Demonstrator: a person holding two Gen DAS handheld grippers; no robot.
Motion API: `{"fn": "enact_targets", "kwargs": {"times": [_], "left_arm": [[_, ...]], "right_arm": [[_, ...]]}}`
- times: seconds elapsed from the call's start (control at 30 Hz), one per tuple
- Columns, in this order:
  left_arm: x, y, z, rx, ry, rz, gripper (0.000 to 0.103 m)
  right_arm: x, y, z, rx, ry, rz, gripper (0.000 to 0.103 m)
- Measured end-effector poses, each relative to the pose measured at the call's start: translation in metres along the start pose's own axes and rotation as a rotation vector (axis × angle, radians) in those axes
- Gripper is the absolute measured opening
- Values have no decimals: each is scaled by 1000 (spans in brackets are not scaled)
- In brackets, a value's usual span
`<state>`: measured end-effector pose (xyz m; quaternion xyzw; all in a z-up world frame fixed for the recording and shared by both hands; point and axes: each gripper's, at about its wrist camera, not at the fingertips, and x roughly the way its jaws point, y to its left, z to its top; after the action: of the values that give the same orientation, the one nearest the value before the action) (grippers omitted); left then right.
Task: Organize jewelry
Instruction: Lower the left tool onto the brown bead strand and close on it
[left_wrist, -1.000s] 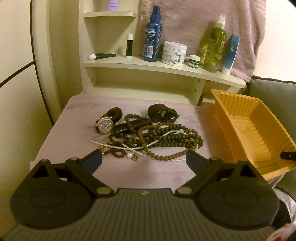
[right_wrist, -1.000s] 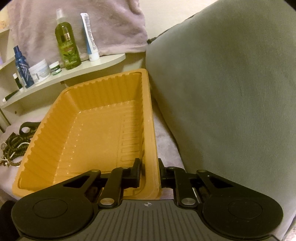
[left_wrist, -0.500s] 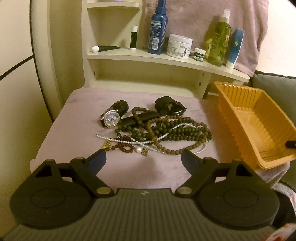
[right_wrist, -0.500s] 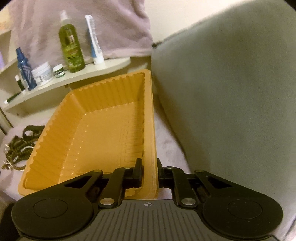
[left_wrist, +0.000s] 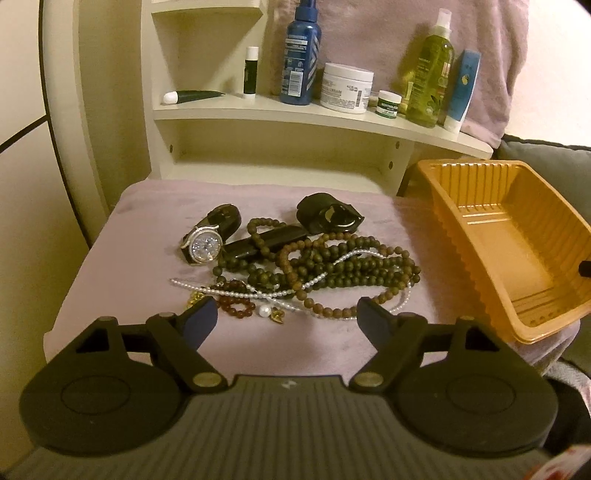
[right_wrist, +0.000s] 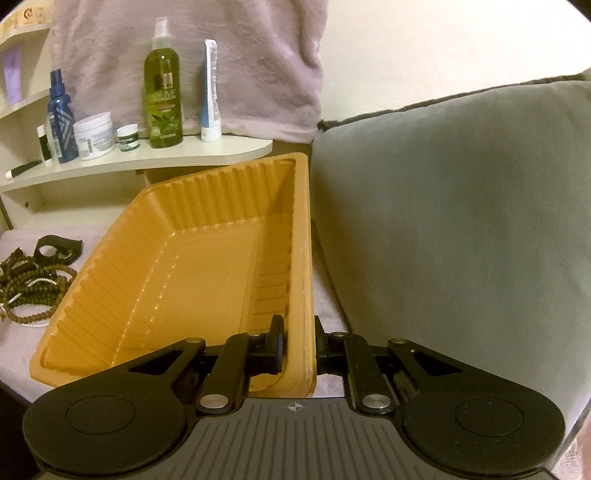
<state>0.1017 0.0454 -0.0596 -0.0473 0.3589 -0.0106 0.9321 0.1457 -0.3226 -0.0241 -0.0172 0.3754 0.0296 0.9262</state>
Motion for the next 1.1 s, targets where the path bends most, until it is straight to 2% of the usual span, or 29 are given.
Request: {"fn": "enact_targets", "kwargs": {"times": [0.27, 0.47, 0.7, 0.83, 0.93, 1.03, 1.07, 1.1], "left_arm": [[-1, 2, -1, -10, 2, -2, 79], [-2, 5, -2, -31, 1, 3, 79], [0, 9, -3, -53, 8, 9, 79], [1, 8, -3, -55, 11, 7, 79], [0, 8, -3, -52, 11, 9, 79], [0, 9, -2, -52, 8, 12, 79], [-1, 10, -2, -52, 7, 12, 79], [-1, 10, -1, -53, 6, 13, 79]], "right_arm": [[2, 1, 0, 10, -3, -9, 13], [11, -5, -2, 94, 20, -8, 14], [24, -16, -13, 200, 68, 35, 17], [31, -18, -21, 239, 89, 40, 20], [29, -16, -21, 237, 74, 23, 20], [25, -16, -20, 232, 62, 19, 18], [23, -17, -19, 231, 59, 20, 10], [21, -19, -17, 231, 53, 21, 9]]}}
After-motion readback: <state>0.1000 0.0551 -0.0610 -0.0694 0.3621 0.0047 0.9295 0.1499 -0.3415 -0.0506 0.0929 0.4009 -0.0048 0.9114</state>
